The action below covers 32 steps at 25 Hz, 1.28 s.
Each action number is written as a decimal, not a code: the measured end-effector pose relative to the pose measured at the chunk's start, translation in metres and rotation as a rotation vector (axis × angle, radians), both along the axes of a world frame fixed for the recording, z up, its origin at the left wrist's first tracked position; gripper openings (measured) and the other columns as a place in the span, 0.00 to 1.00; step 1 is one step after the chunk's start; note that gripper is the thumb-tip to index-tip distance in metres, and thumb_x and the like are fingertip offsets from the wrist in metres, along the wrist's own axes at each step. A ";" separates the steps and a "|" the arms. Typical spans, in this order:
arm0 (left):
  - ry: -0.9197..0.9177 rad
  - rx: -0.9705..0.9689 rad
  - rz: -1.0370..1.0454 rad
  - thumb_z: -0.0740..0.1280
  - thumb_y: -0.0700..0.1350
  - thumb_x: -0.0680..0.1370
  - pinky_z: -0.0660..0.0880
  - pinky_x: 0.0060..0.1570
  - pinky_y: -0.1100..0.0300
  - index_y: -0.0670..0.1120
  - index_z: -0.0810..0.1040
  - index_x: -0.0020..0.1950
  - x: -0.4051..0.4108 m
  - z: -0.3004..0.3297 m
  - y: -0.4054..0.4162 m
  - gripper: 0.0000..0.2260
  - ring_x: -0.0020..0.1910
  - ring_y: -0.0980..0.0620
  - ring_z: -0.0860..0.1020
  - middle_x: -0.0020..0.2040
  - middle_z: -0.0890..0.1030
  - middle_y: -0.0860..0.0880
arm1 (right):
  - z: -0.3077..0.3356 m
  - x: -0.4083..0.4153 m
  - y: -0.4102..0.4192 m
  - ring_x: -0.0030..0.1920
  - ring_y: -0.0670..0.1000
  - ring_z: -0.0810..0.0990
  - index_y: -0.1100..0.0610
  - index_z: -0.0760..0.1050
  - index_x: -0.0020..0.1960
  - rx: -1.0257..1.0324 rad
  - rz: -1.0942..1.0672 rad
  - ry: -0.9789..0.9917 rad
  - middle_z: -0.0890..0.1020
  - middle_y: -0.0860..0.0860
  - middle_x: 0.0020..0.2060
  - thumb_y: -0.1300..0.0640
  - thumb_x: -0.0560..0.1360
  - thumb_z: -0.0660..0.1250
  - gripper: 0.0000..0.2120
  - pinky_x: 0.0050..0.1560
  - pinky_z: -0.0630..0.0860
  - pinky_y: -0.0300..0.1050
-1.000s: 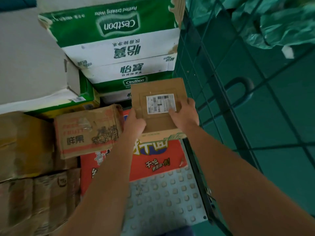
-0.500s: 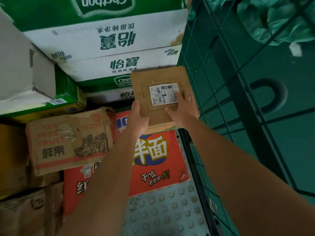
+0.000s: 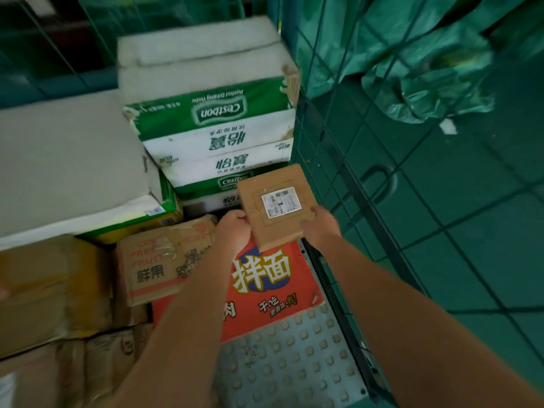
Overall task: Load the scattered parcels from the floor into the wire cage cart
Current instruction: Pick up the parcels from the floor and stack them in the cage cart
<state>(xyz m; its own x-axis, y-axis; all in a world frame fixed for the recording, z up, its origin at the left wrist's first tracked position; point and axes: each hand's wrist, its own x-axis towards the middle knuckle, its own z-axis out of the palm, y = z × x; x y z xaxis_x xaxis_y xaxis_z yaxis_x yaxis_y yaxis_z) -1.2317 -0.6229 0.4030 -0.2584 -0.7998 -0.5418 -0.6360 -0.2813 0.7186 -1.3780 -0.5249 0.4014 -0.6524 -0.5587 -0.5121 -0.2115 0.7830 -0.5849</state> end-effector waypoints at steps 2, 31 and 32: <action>-0.029 -0.022 -0.031 0.58 0.37 0.80 0.75 0.59 0.46 0.44 0.75 0.58 0.019 0.027 0.017 0.10 0.58 0.39 0.77 0.59 0.78 0.39 | 0.033 0.017 0.024 0.44 0.50 0.74 0.54 0.62 0.74 0.007 -0.051 -0.003 0.74 0.54 0.65 0.59 0.79 0.59 0.24 0.42 0.69 0.41; -0.138 0.041 -1.319 0.61 0.40 0.78 0.76 0.43 0.54 0.49 0.73 0.42 0.229 0.071 0.492 0.07 0.46 0.44 0.80 0.48 0.80 0.44 | 0.066 0.424 0.594 0.44 0.55 0.81 0.61 0.79 0.58 -0.066 -1.390 -0.176 0.80 0.54 0.44 0.60 0.75 0.63 0.13 0.51 0.79 0.49; -0.142 0.035 -1.397 0.61 0.40 0.78 0.75 0.42 0.55 0.49 0.73 0.43 0.234 0.073 0.514 0.06 0.46 0.44 0.80 0.48 0.79 0.45 | 0.066 0.444 0.615 0.44 0.55 0.80 0.61 0.79 0.58 -0.092 -1.476 -0.158 0.80 0.54 0.44 0.60 0.75 0.64 0.13 0.51 0.79 0.50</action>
